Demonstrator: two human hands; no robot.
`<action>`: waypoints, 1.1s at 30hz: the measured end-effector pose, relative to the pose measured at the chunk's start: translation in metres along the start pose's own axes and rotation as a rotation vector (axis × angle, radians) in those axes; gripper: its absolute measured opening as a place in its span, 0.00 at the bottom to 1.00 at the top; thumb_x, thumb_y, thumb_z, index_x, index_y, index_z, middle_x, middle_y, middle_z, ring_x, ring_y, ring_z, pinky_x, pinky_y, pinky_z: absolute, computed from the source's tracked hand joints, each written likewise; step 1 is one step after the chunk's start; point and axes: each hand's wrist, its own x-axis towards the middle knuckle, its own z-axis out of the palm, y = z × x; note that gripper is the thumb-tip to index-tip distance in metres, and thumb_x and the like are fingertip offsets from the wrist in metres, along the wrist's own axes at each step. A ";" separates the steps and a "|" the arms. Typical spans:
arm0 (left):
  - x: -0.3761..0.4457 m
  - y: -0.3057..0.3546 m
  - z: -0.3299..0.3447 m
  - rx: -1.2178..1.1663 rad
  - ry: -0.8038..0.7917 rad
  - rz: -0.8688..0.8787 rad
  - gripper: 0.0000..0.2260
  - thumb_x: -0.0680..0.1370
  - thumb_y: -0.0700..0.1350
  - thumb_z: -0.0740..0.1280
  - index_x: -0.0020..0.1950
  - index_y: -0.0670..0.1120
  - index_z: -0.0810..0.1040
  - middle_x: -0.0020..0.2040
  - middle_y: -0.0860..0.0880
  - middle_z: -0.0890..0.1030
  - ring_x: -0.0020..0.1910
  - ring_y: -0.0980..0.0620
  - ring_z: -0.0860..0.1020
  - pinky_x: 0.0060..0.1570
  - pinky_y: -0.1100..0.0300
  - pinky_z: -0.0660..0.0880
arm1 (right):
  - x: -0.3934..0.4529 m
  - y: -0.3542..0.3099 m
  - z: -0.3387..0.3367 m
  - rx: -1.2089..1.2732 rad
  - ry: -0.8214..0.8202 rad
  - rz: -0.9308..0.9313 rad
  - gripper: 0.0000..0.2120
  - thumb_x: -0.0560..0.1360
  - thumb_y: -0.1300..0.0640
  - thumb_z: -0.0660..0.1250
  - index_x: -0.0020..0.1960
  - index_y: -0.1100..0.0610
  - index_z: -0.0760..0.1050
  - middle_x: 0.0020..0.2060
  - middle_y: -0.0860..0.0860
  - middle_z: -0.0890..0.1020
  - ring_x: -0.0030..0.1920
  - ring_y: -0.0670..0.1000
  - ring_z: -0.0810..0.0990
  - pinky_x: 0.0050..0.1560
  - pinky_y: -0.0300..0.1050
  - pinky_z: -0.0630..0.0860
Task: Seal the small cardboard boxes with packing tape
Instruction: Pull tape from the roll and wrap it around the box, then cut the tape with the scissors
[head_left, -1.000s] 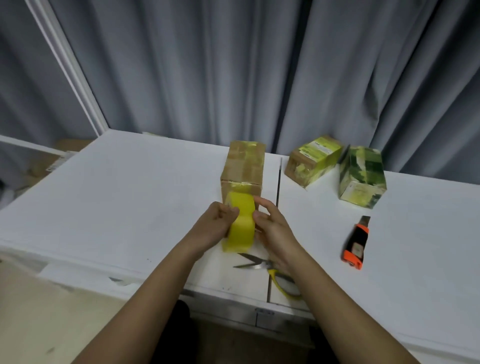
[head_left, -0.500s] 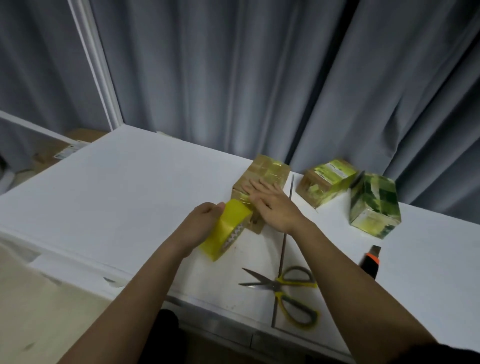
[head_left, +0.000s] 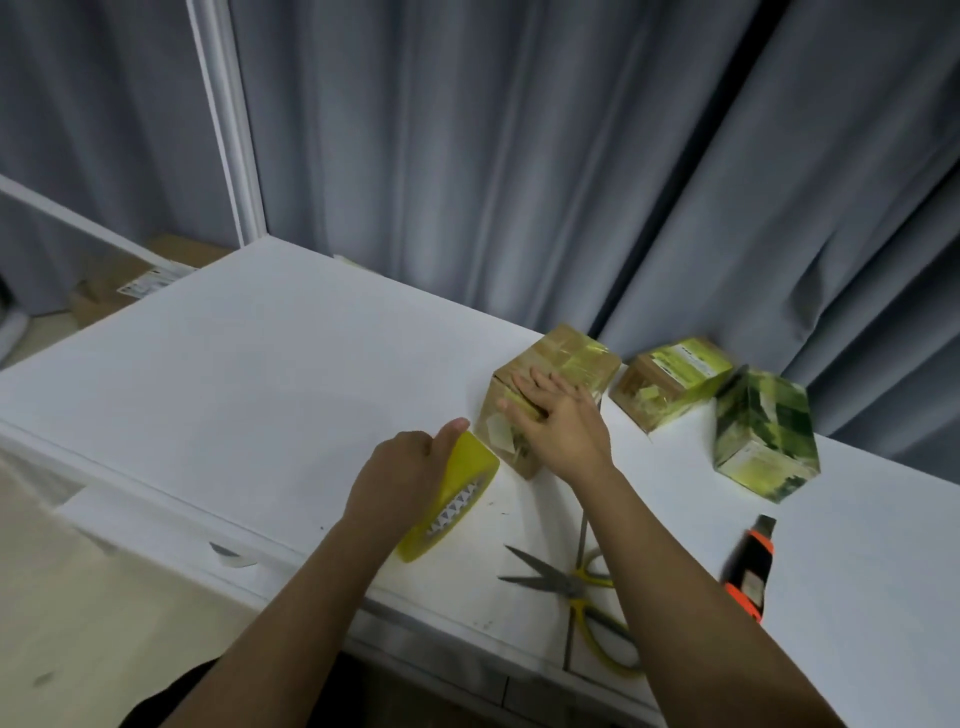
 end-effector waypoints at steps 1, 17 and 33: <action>-0.001 -0.001 0.001 -0.030 0.009 0.005 0.31 0.75 0.69 0.49 0.33 0.44 0.72 0.31 0.48 0.76 0.31 0.53 0.75 0.32 0.61 0.68 | 0.000 -0.002 0.001 -0.005 0.026 0.002 0.24 0.77 0.38 0.60 0.70 0.45 0.69 0.74 0.45 0.64 0.75 0.47 0.56 0.74 0.46 0.45; 0.004 -0.002 0.002 -0.180 0.072 0.025 0.30 0.75 0.67 0.58 0.42 0.39 0.76 0.38 0.44 0.79 0.40 0.46 0.78 0.38 0.56 0.71 | -0.149 0.047 -0.023 0.063 0.087 0.195 0.10 0.72 0.62 0.66 0.52 0.53 0.78 0.50 0.48 0.76 0.55 0.53 0.73 0.50 0.38 0.66; -0.009 0.001 -0.007 -0.090 -0.015 0.028 0.29 0.76 0.68 0.54 0.59 0.45 0.76 0.56 0.45 0.78 0.53 0.45 0.75 0.53 0.51 0.71 | -0.175 0.053 -0.021 -0.333 -0.283 0.087 0.21 0.73 0.43 0.64 0.60 0.55 0.75 0.56 0.53 0.78 0.58 0.55 0.74 0.53 0.44 0.70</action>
